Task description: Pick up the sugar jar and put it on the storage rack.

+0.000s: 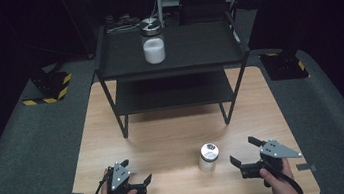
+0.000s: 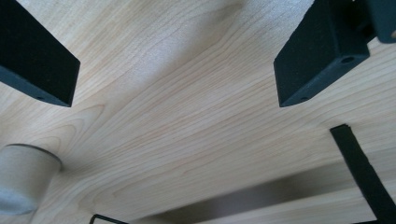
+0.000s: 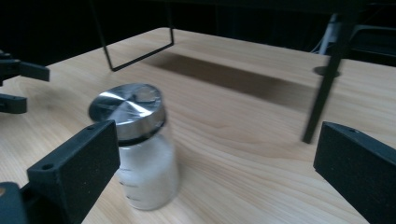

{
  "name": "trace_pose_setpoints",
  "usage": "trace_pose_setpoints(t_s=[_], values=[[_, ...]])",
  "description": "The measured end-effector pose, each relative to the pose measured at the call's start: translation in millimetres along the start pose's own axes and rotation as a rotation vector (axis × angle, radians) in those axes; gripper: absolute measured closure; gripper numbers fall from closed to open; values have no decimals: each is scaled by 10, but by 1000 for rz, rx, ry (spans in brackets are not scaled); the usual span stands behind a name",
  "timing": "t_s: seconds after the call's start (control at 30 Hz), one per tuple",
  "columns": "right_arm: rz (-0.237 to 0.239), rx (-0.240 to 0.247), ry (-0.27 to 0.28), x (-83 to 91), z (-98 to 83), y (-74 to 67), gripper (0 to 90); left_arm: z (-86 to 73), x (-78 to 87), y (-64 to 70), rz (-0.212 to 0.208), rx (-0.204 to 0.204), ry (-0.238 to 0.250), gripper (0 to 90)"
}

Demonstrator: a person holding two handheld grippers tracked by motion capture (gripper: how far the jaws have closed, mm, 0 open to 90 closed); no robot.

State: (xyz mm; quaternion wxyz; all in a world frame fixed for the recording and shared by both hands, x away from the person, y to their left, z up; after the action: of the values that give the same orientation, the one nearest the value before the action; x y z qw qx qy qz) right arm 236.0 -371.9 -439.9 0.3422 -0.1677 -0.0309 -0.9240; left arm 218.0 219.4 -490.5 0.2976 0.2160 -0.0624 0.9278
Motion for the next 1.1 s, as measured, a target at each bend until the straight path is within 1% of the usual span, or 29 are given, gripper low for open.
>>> trace_pose_setpoints(t_s=[0.13, 0.3, 0.37, 0.43, 0.47, 0.5, 0.53, 0.57, 0.63, 0.67, 0.7, 0.77, 0.83, 0.87, 1.0, 1.03, 1.1], values=[[44, 24, -10, -138, -38, -72, 4, -6, 5, -6, -4, -3, 4, 6], [84, 34, -37, -319, -99, -168, 6, -7, 5, -13, -8, -4, 4, 6], [105, 54, -47, -401, -122, -213, 8, -12, 8, -16, -11, -6, 8, 6], [96, 68, -54, -460, -134, -283, 17, -19, 12, -17, -11, -5, 12, 6], [101, 71, -53, -494, -144, -307, 20, -19, 11, -15, -9, -3, 11, 6], [95, 73, -49, -531, -165, -349, 52, -18, 11, -15, -8, -2, 11, 6], [88, 70, -48, -561, -181, -376, 59, -19, 11, -15, -9, -2, 11, 6], [88, 62, -47, -585, -196, -386, 66, -19, 11, -16, -9, -2, 11, 6], [89, 27, -54, -643, -233, -399, 140, -21, 12, -18, -10, -3, 12, 6], [85, 12, -61, -669, -248, -405, 161, -23, 13, -19, -10, -4, 14, 6], [75, -2, -69, -687, -260, -418, 174, -27, 14, -21, -11, -4, 16, 6], [58, -20, -61, -699, -306, -433, 218, -27, 14, -24, -13, -5, 16, 6], [53, -21, -59, -713, -320, -432, 240, -19, 14, -27, -12, -1, 11, 6], [46, -21, -50, -712, -329, -437, 274, -19, 12, -28, -11, 3, 11, 6], [46, -27, -46, -723, -330, -424, 284, -20, 11, -26, -9, 4, 11, 6], [42, -25, -45, -726, -329, -433, 288, -18, 12, -24, -8, 3, 10, 6], [27, -4, -42, -721, -326, -470, 298, -18, 14, -25, -9, 1, 10, 6]])
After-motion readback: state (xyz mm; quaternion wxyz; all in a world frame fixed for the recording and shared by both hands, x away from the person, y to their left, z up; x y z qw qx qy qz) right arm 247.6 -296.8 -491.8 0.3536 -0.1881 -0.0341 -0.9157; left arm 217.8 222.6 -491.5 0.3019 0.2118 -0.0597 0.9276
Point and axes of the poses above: each handheld gripper's, and its own axes: x roughly backward along the jaws, z roughly out of its top, y roughly to its right, the point moved 2 cm from there along -x, roughly forward along the jaws, and after that the axes turned 1 degree about -x, right-handed, at the moved point
